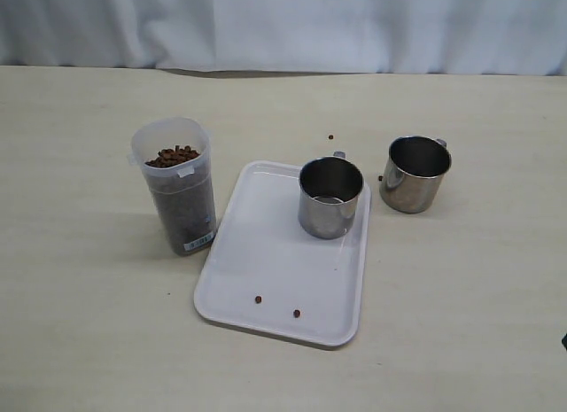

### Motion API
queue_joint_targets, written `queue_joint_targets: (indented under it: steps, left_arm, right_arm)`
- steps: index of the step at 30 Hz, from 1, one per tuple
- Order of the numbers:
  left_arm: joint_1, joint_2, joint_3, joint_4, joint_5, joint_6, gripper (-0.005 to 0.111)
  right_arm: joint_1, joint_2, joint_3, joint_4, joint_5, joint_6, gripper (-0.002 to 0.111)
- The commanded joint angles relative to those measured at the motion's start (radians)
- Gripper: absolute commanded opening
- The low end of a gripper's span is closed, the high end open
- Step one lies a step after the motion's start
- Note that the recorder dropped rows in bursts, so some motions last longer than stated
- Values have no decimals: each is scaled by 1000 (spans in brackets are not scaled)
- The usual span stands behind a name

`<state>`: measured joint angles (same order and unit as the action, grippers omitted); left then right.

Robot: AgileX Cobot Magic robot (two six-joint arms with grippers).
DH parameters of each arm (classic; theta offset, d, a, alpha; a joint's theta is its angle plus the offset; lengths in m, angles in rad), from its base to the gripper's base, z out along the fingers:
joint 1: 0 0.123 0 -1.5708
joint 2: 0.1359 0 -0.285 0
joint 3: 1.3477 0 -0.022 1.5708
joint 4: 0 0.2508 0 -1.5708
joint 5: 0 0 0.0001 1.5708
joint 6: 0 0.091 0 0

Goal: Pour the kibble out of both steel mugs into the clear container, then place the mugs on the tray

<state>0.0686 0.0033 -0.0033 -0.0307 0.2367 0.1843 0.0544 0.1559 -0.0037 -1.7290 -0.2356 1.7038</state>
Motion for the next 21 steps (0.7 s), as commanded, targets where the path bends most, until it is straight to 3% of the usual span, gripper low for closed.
queue_joint_targets:
  steps: [1,7,21]
  left_arm:
    - [-36,-3,3,-6,-7,2,0]
    - [-123,-3,3,-6,-7,2,0]
    - [-123,-3,3,-6,-7,2,0]
  right_arm:
    - [-5,-3,4,-7,3,8,5]
    - [-5,-3,4,-7,3,8,5]
    - [-5,-3,4,-7,3,15,5]
